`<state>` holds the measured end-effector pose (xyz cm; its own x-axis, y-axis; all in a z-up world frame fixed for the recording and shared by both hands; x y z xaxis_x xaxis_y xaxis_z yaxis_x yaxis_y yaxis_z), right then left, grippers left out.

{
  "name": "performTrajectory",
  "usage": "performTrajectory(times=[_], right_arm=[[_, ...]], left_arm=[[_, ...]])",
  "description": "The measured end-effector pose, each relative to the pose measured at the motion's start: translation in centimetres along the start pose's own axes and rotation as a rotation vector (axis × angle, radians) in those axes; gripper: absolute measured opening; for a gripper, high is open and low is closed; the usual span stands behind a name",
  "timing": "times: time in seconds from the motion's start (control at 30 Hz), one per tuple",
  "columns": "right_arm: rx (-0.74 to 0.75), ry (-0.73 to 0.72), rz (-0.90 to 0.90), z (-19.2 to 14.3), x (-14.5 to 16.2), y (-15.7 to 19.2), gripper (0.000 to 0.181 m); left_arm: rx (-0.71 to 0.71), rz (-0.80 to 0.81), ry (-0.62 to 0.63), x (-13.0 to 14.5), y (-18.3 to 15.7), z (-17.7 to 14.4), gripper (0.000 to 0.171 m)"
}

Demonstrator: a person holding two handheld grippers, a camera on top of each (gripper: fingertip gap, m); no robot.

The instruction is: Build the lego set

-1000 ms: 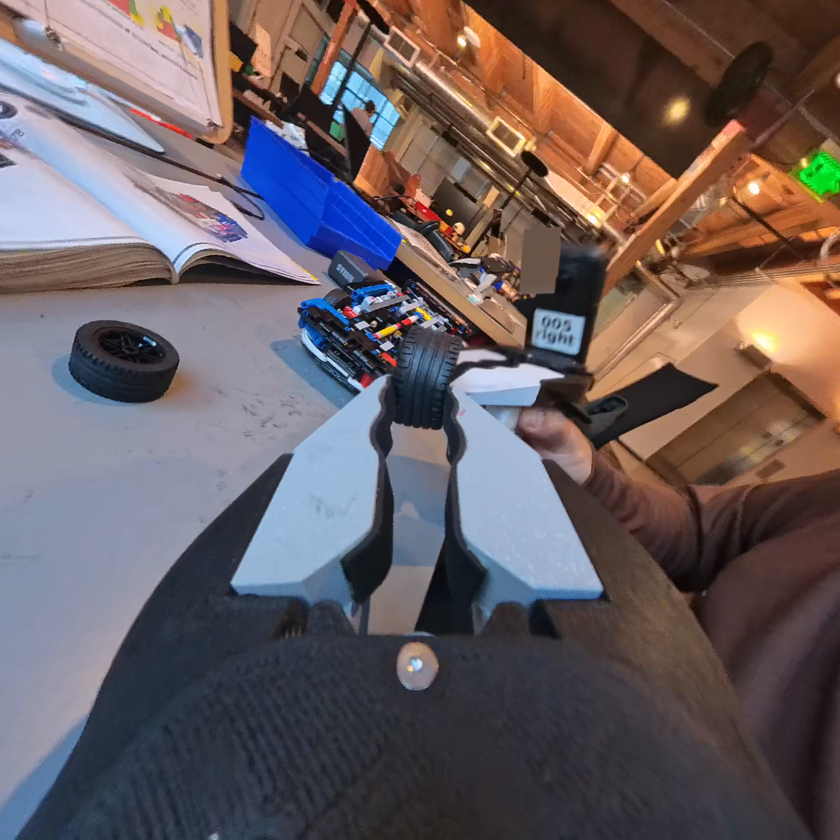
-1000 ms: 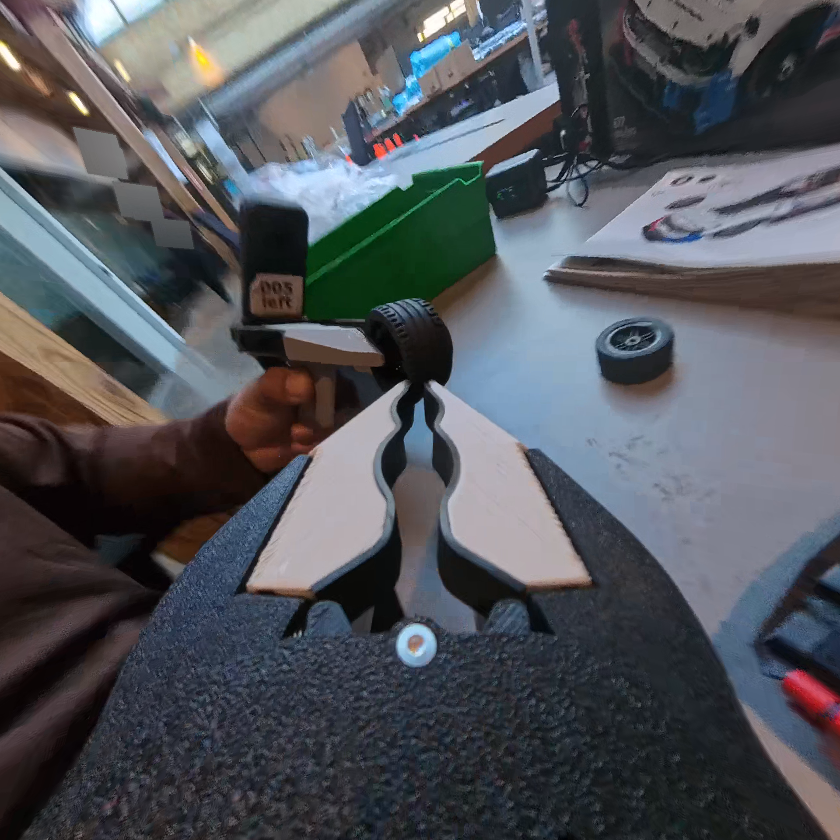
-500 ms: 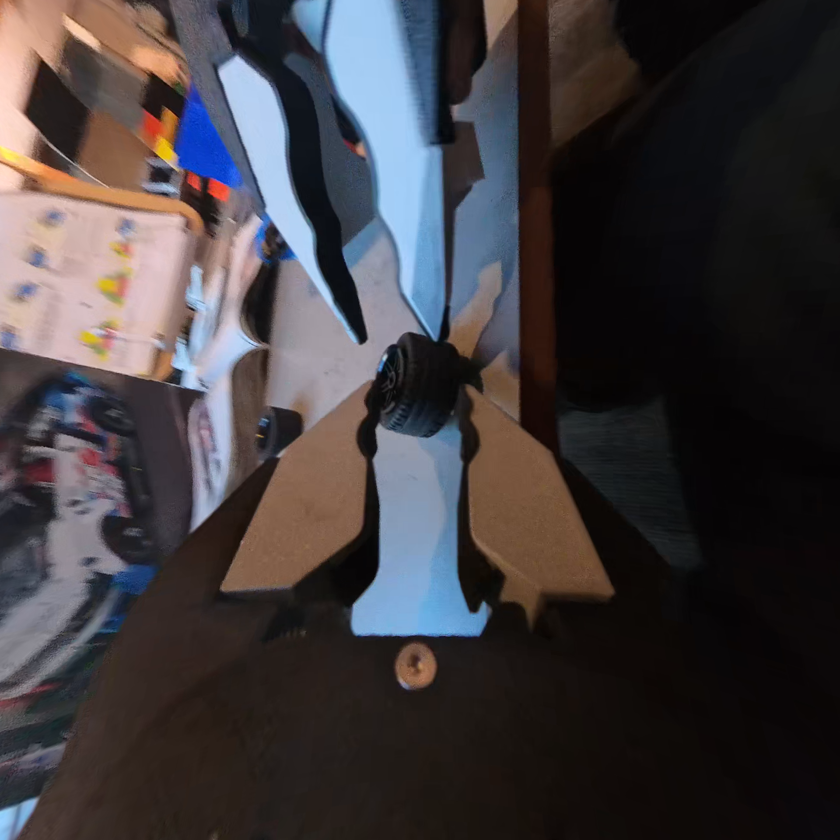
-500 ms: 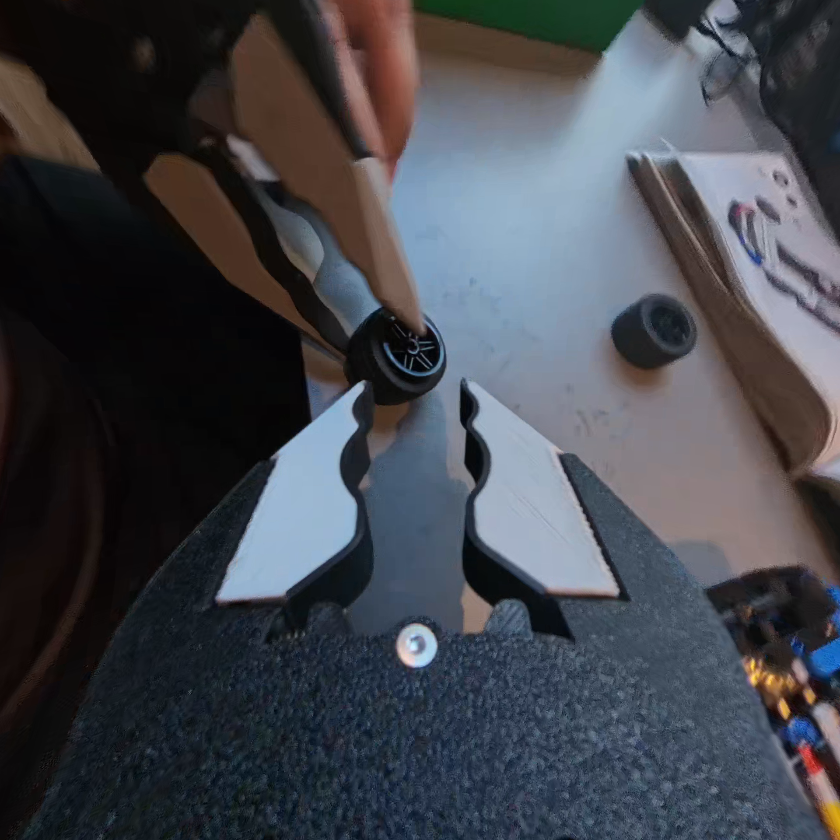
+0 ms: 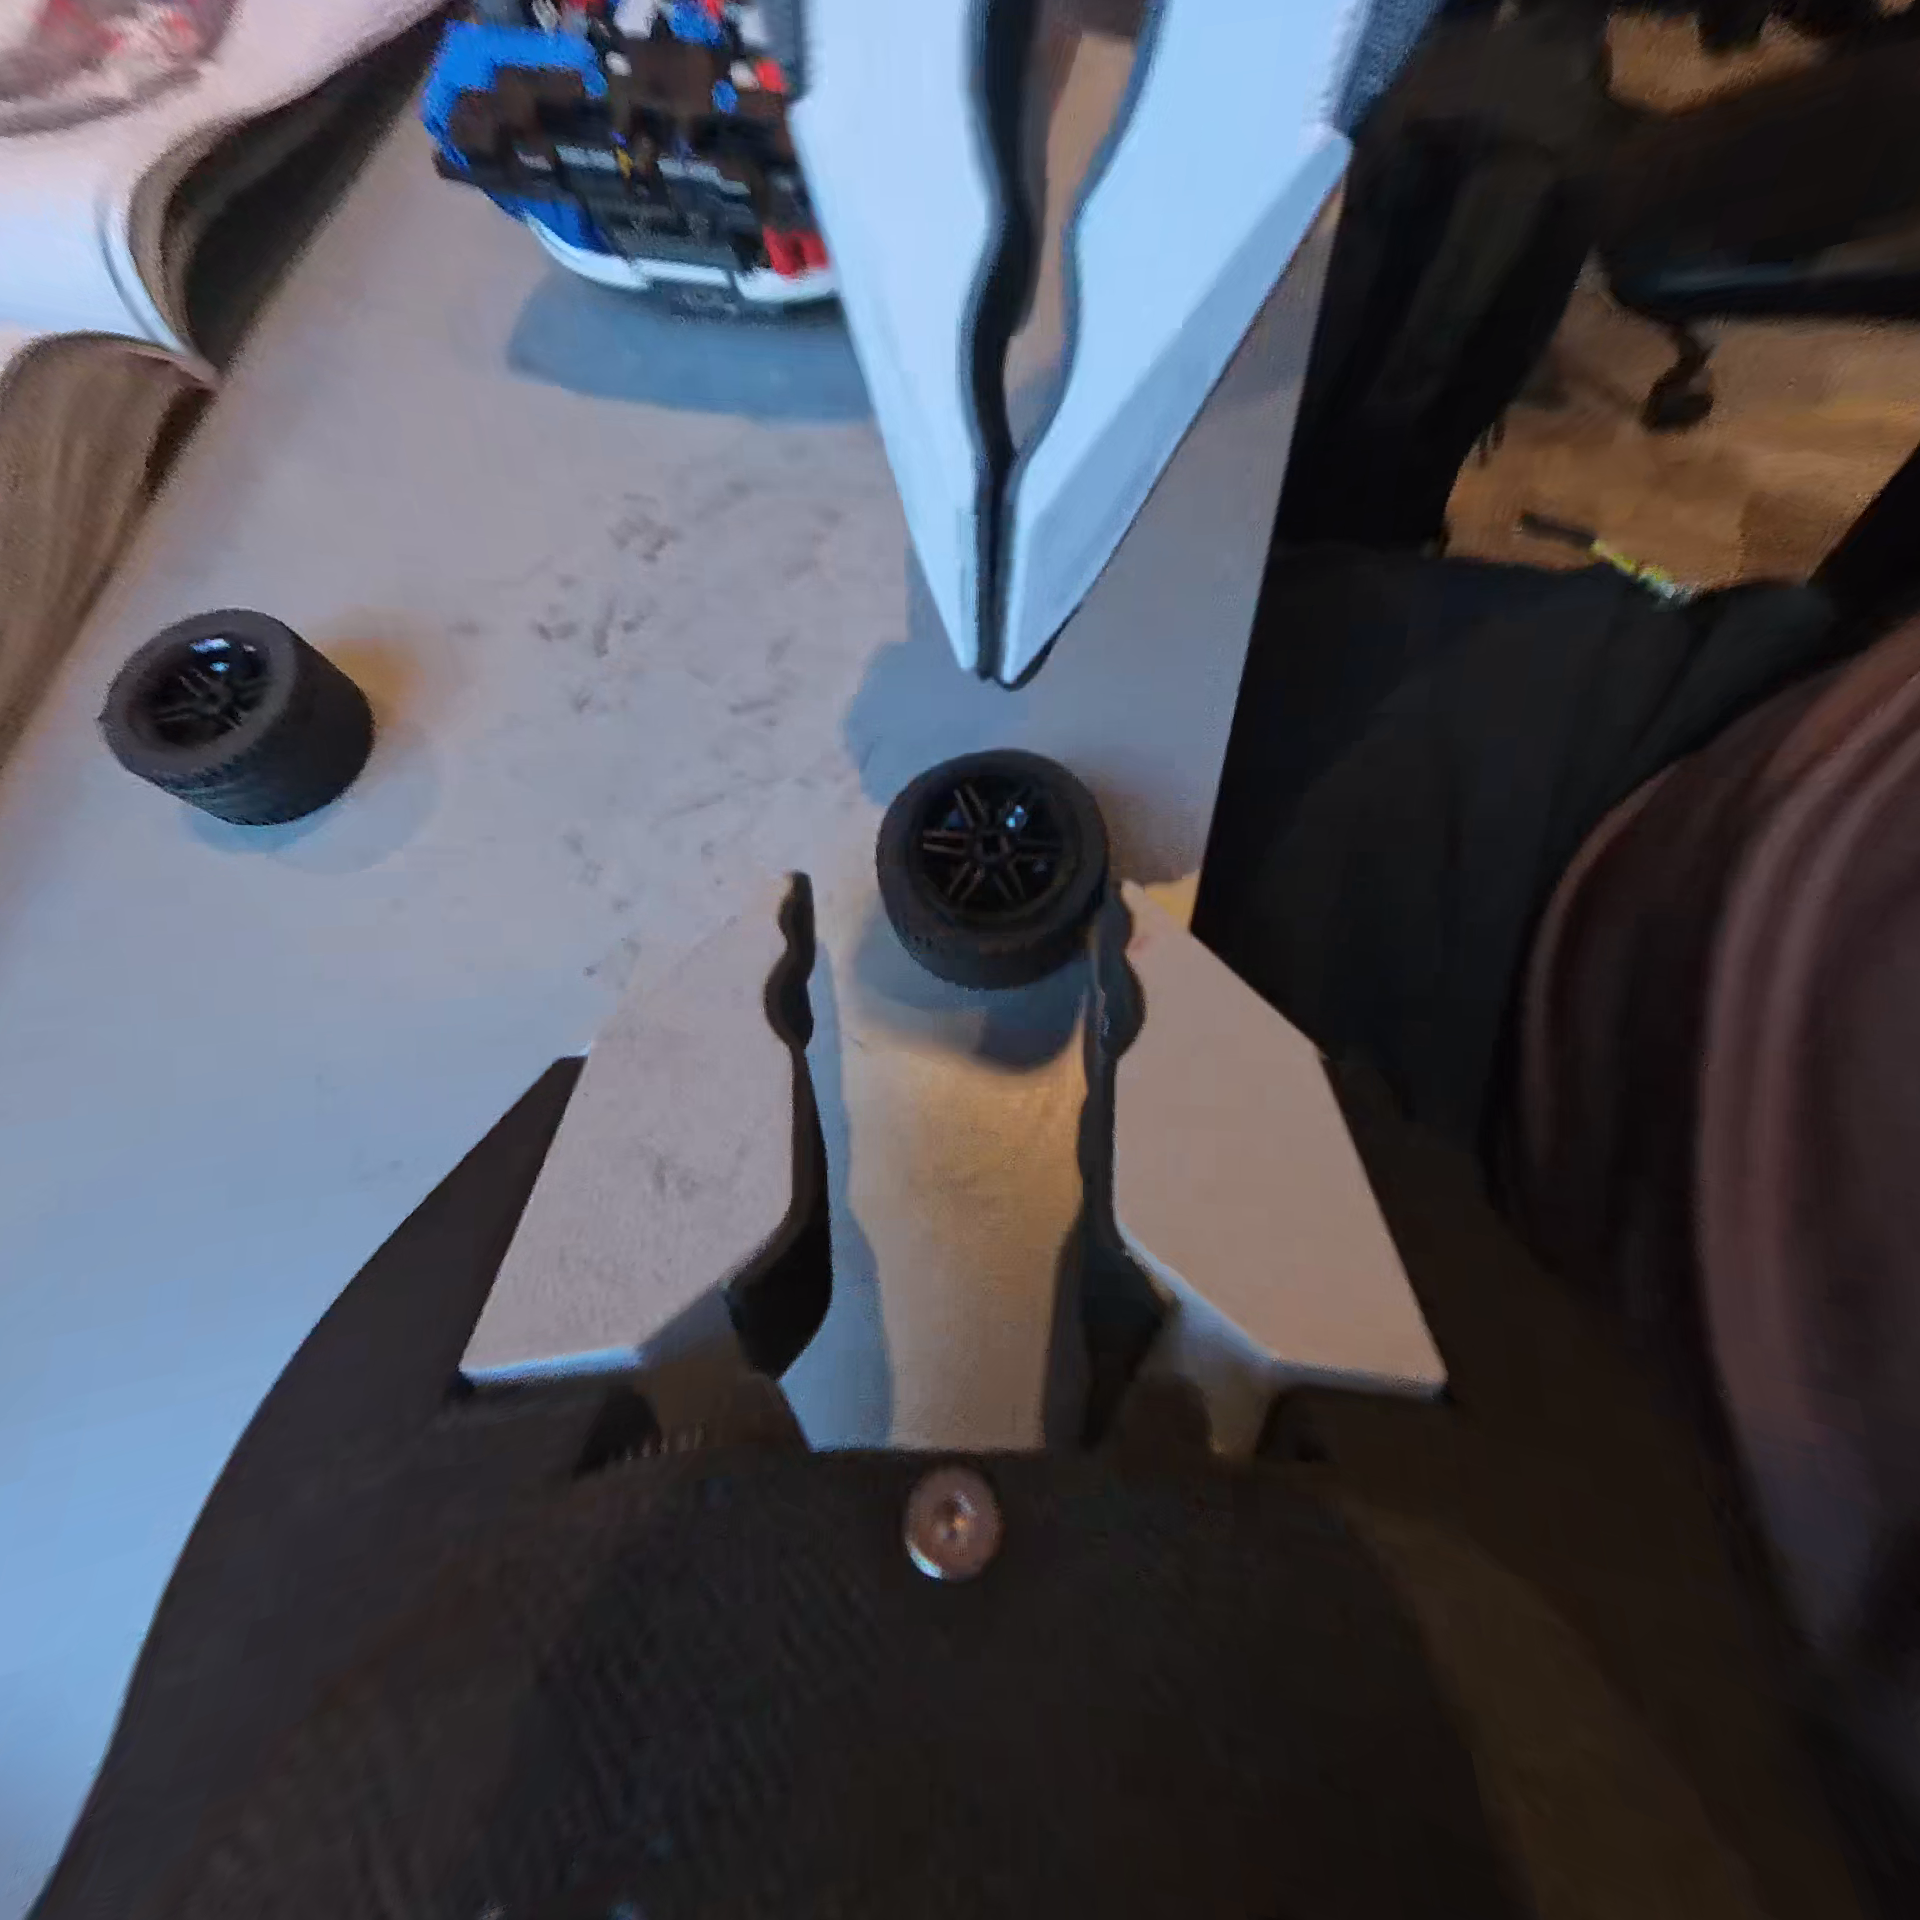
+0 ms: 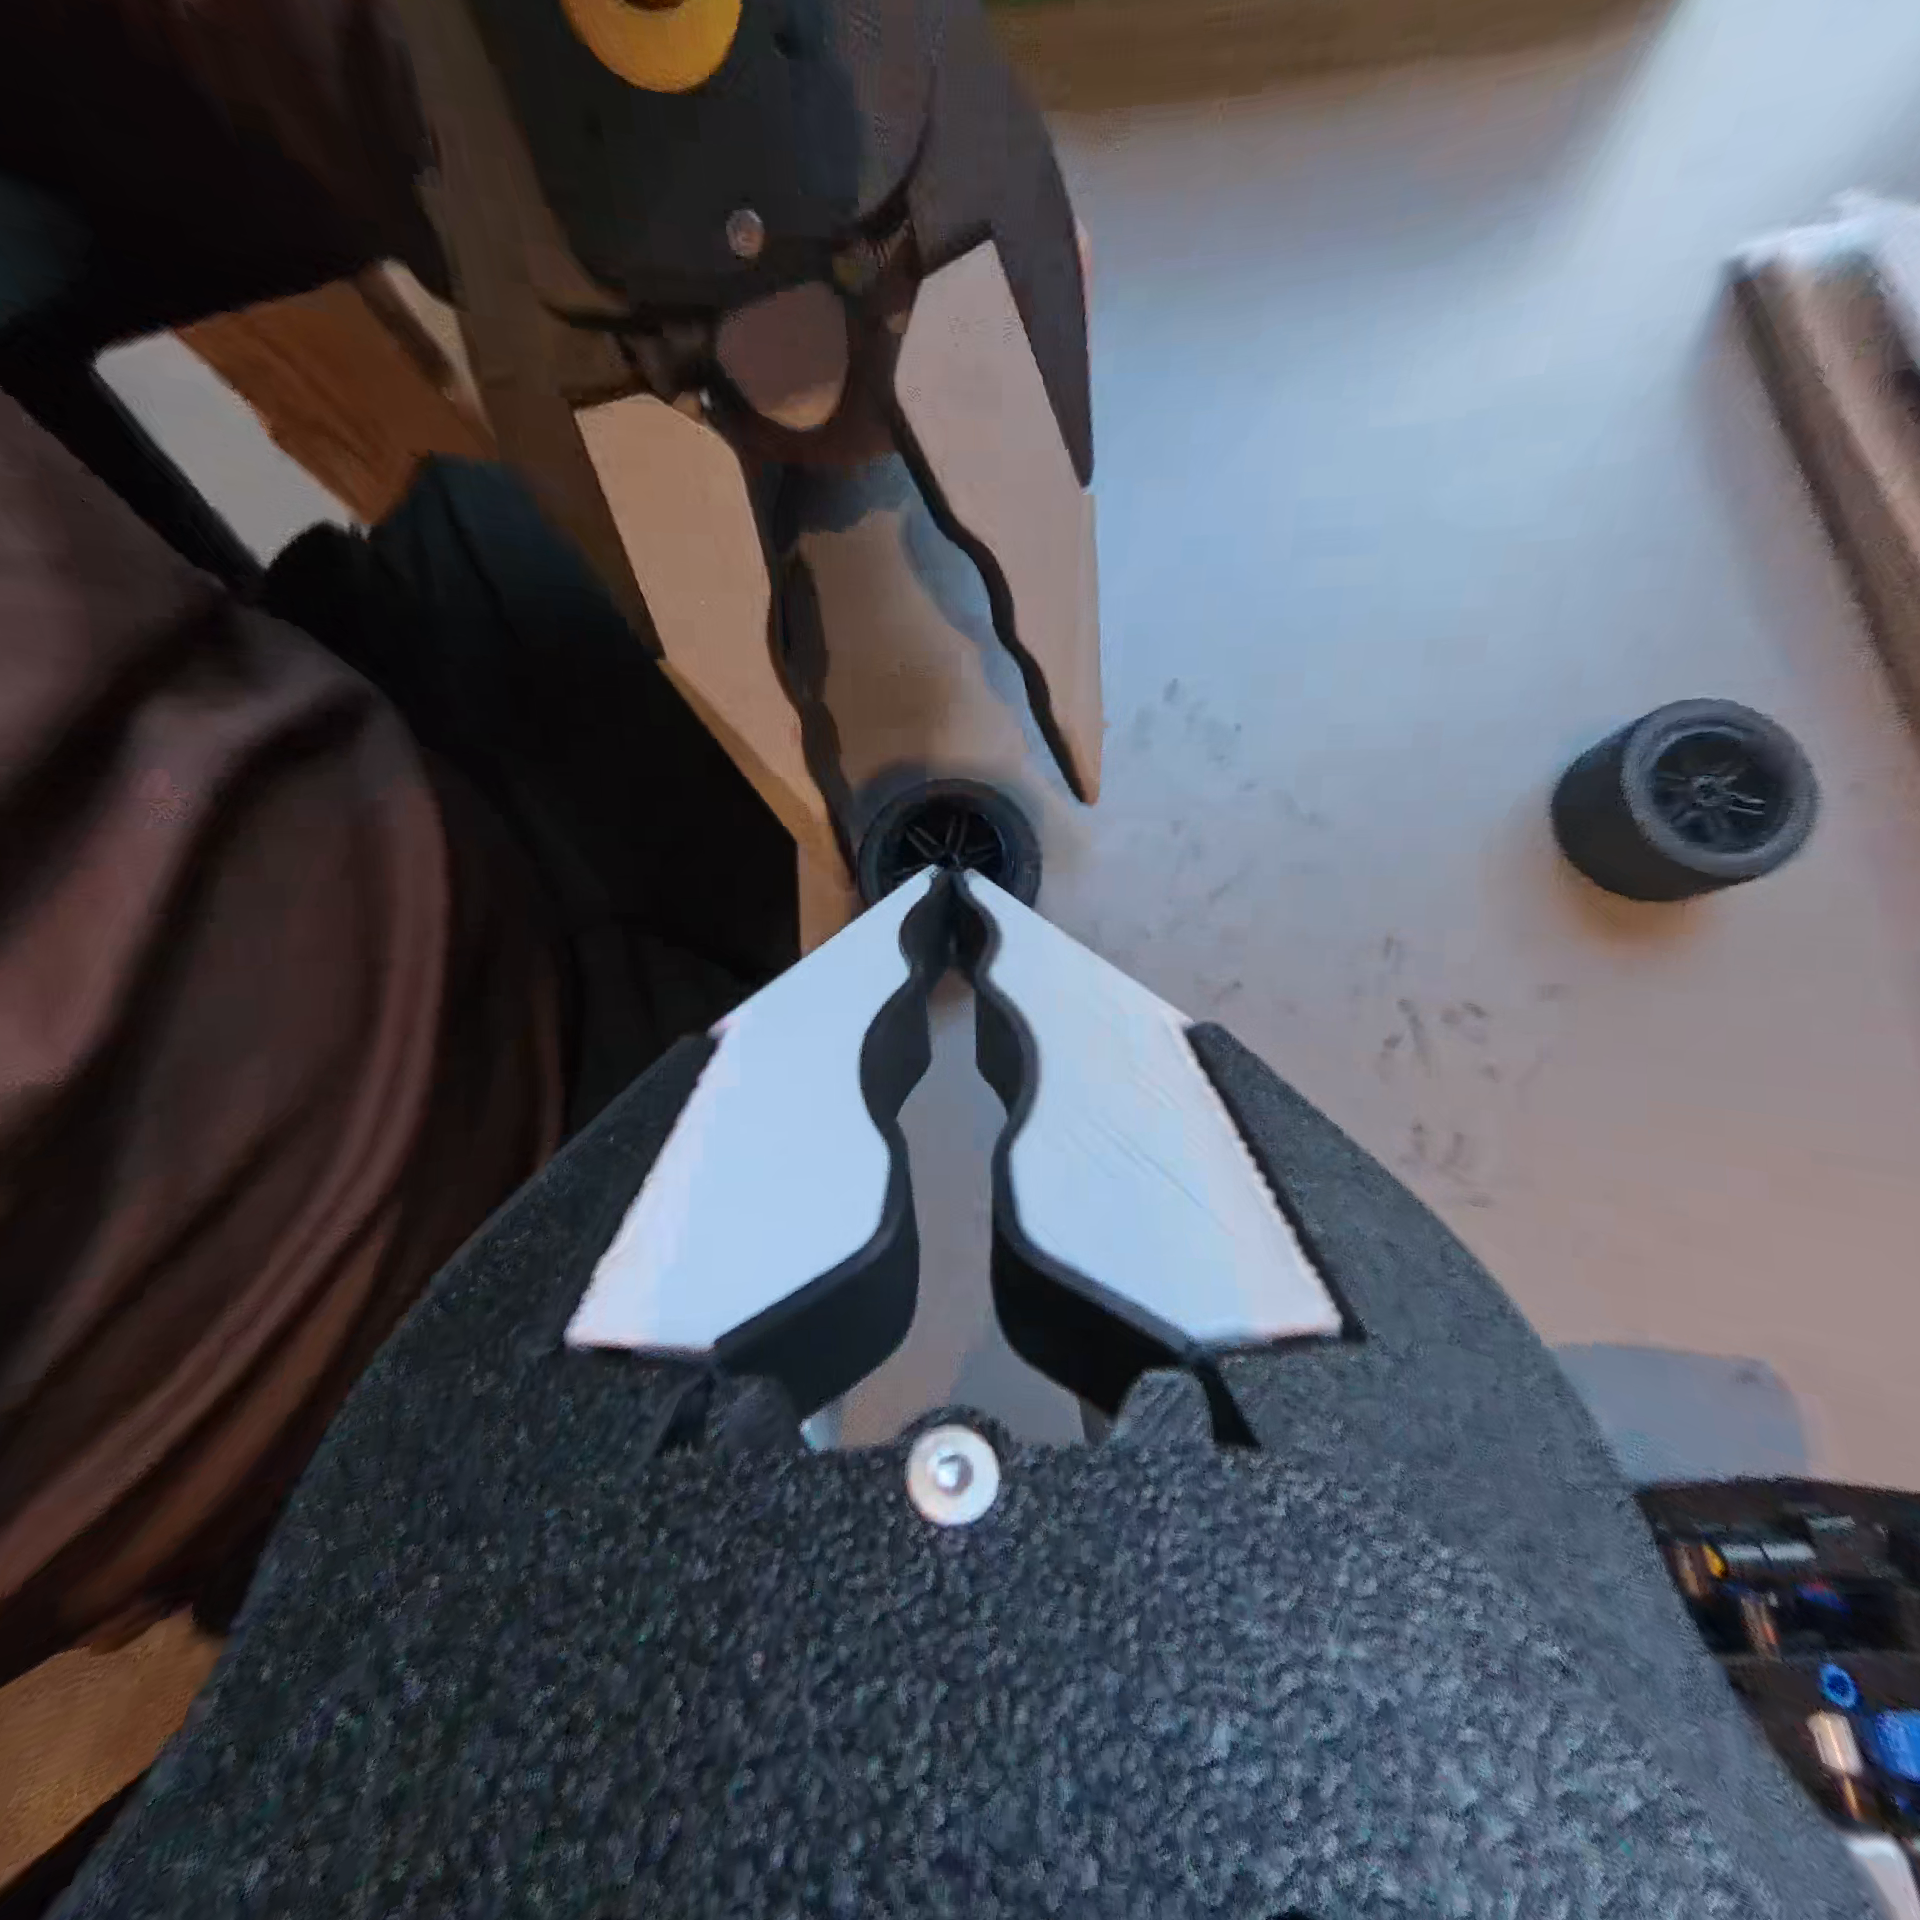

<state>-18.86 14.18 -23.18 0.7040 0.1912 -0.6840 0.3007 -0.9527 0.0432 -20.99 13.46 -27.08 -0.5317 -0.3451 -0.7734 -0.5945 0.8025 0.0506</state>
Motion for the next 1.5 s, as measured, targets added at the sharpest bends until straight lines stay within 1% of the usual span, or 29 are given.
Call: performTrajectory(times=[0.07, 0.1, 0.13, 0.27, 0.33, 0.43, 0.5, 0.6, 0.67, 0.77, 0.83, 0.9, 0.97, 1.03, 1.13, 1.2, 1.3, 1.37, 1.5], right_arm=[[-0.012, 0.098, -0.01, 1.1, 0.2, -0.2, 0.0], [-0.007, 0.165, -0.039, 1.6, 0.8, -0.3, 0.0], [-0.005, 0.245, -0.067, 2.1, 1.6, -0.3, 0.0], [-0.015, 0.358, -0.101, 2.6, 1.6, 0.1, 0.0], [-0.049, 0.379, -0.047, 2.9, 1.7, 0.3, 0.0], [-0.097, 0.341, 0.089, 2.9, 1.9, 0.3, 0.0], [-0.114, 0.311, 0.133, 3.1, 1.9, 0.3, 0.0], [-0.075, 0.303, 0.118, 3.1, 1.8, 0.3, 0.0], [-0.036, 0.311, 0.065, 2.9, 1.7, 0.2, 0.0], [-0.005, 0.315, 0.08, 1.9, 1.5, -0.4, 0.0], [0.021, 0.308, 0.089, 1.4, 1.4, -1.0, 0.0], [0.017, 0.326, 0.072, 1.5, 1.7, -0.5, 0.0], [0.048, 0.335, 0.035, 1.9, 1.8, -0.6, 0.0], [0.06, 0.337, 0.023, 2.2, 1.8, -0.8, 0.0], [0.044, 0.334, 0.041, 2.2, 1.8, -1.1, 0.0], [0.037, 0.338, 0.043, 2.2, 1.8, -1.1, 0.0], [0.034, 0.334, 0.036, 2.1, 1.5, -1.1, 0.0], [0.036, 0.342, 0.026, 2.2, 1.6, -1.1, 0.0], [0.043, 0.341, 0.012, 2.2, 1.5, -1.2, 0.0]], left_arm=[[0.019, 0.025, 0.02, 0.2, -0.4, 0.2, 0.044], [0.024, 0.041, 0.021, 0.2, -0.6, 0.3, 0.04], [0.024, 0.044, 0.027, 0.2, -0.6, 0.4, 0.04], [0.048, 0.046, 0.028, 0.3, -0.5, 0.4, 0.039], [0.063, 0.044, 0.03, 0.4, -0.5, 0.4, 0.038], [0.052, 0.059, 0.031, 0.4, -0.5, 0.4, 0.036], [0.037, 0.076, 0.032, 0.5, -0.5, 0.4, 0.036], [0.045, 0.065, 0.031, 0.4, -0.5, 0.4, 0.037], [0.036, 0.066, 0.027, 0.3, -0.4, 0.3, 0.038], [0.021, 0.077, -0.004, -0.1, -0.6, 0.1, 0.039], [0.019, 0.045, -0.016, -0.2, -0.4, -0.1, 0.04], [0.041, 0.0, -0.047, -0.5, -0.4, -0.5, 0.04], [0.07, -0.039, -0.089, -0.9, -0.7, -1.2, 0.037], [0.053, -0.053, -0.078, -0.4, -0.3, -1.5, 0.034], [0.036, -0.042, -0.092, -0.5, 0.1, -1.9, 0.016], [0.053, -0.046, -0.103, -1.1, -0.1, -2.0, 0.009], [0.003, -0.007, -0.036, -0.6, 0.6, -1.5, 0.004], [0.0, 0.019, -0.031, -0.5, 0.5, -1.4, 0.0], [0.02, 0.041, -0.018, -0.4, 0.0, -1.2, 0.0]])
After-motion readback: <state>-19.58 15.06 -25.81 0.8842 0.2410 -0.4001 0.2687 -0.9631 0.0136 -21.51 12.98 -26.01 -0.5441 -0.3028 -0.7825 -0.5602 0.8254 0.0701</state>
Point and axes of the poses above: each gripper's, where its closed fingertips meet, z out along the fingers, x out of its underside, y = z × x across the jaws, the point moved 1 cm from there along -z, back along the fingers, and after that the axes turned 1 degree about -z, right-handed, at the moved point
